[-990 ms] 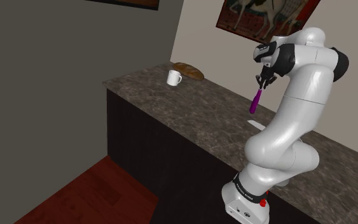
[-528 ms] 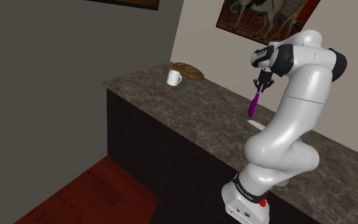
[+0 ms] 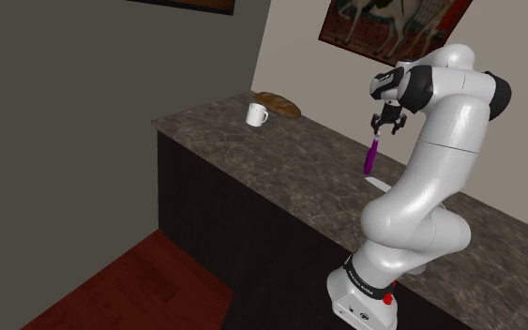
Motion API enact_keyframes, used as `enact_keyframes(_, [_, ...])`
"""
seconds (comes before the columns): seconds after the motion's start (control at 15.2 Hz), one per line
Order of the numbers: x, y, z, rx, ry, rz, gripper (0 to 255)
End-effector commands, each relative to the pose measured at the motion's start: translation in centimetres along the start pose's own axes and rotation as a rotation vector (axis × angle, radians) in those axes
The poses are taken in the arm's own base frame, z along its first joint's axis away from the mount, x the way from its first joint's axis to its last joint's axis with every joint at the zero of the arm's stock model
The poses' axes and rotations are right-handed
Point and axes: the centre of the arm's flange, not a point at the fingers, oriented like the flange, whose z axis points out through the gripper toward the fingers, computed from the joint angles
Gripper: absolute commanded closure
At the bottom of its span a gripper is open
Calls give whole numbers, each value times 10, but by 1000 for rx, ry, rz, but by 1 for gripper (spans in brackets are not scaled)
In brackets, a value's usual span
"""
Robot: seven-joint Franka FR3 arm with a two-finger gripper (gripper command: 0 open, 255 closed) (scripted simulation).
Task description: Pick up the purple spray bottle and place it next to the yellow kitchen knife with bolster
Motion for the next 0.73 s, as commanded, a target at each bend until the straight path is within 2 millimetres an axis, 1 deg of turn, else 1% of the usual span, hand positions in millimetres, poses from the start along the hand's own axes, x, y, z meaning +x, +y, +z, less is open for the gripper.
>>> enact_keyframes(0.0, [0, 0, 0, 0, 0, 0, 0])
enact_keyframes(0.13, [0, 0, 0, 0, 0, 0, 0])
enact_keyframes(0.33, [0, 0, -40, 0, 0, 0, 0])
enact_keyframes(0.4, [0, 0, -50, 0, 0, 0, 0])
enact_keyframes(0.66, [0, 0, -50, 0, 0, 0, 0])
